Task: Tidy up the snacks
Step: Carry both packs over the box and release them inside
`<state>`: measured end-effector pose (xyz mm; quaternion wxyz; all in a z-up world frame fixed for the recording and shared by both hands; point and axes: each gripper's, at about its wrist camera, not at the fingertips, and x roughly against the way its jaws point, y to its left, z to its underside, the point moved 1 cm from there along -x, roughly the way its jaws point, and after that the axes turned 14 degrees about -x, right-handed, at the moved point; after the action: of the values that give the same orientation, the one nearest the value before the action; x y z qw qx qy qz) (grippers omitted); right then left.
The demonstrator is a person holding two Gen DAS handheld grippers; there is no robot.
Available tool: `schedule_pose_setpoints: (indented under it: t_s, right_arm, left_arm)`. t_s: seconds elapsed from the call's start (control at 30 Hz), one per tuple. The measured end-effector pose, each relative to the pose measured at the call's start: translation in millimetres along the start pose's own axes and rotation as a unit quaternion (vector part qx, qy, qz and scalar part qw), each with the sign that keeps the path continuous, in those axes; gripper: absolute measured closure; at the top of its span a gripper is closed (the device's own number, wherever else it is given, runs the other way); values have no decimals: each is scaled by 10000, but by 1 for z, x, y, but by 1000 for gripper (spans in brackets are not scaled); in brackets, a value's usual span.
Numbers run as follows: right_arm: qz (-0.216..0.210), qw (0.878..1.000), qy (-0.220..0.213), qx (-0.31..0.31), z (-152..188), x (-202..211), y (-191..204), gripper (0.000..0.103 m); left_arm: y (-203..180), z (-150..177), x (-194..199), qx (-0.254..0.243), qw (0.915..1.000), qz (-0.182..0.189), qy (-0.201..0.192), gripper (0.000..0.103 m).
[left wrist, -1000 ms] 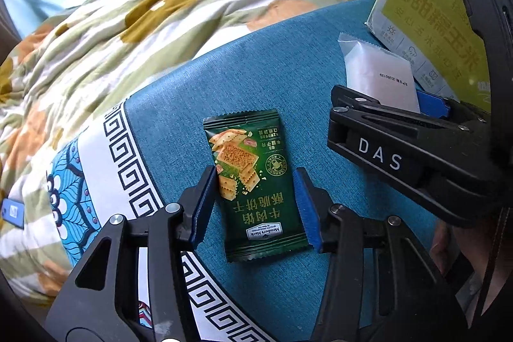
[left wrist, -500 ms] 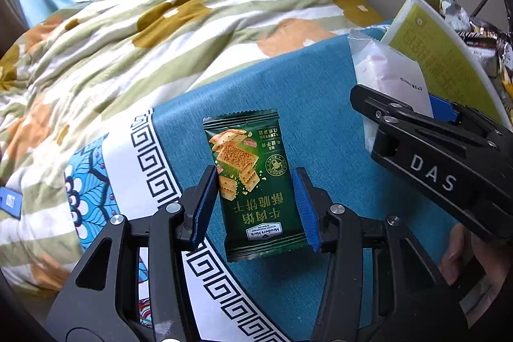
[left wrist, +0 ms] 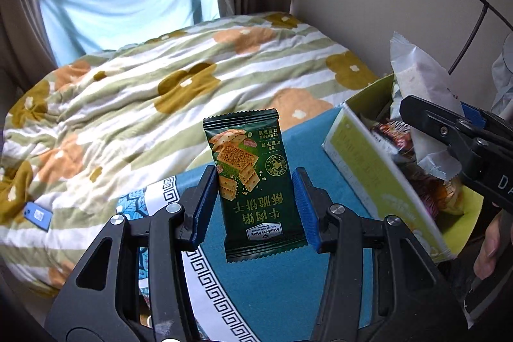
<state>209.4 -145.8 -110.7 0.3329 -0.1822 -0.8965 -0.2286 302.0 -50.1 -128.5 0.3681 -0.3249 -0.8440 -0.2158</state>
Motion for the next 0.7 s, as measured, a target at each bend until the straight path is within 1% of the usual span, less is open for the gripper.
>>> schedule_pose_setpoints:
  t_s: [0.13,0.2,0.27,0.37,0.53,0.6,0.7]
  right_arm:
    - [-188,9996,-105,197,-22,34,-39,41]
    - [-326,9989,-138,292,-32,49,-63,41]
    - [-418,9981,-177,409,-42,62,-89,41]
    - [-509,9967,-214,602,-55,81,-132,41]
    - [-578,9951,-120,787,-71,96,-191,41]
    - [-611,9949,-31,799,-72,96,-208,41]
    - [-658,9944,136,814,-65,92,-228,41]
  left_arm:
    - [-47,-22,27,211,9994,-196,-213,59]
    - [-77,-30,38,359,9984,-293,-312,59]
    - [-108,-38,45,555,9972,-293,-415,59]
    - [-157,-47,47,786,9955,-241,-461,59]
    - [-227,-54,36,928,9951,-155,-319,59]
    - [-249,-53,30,924,9954,-166,-217,59]
    - [-272,-48,16,943,9954,-153,7,59]
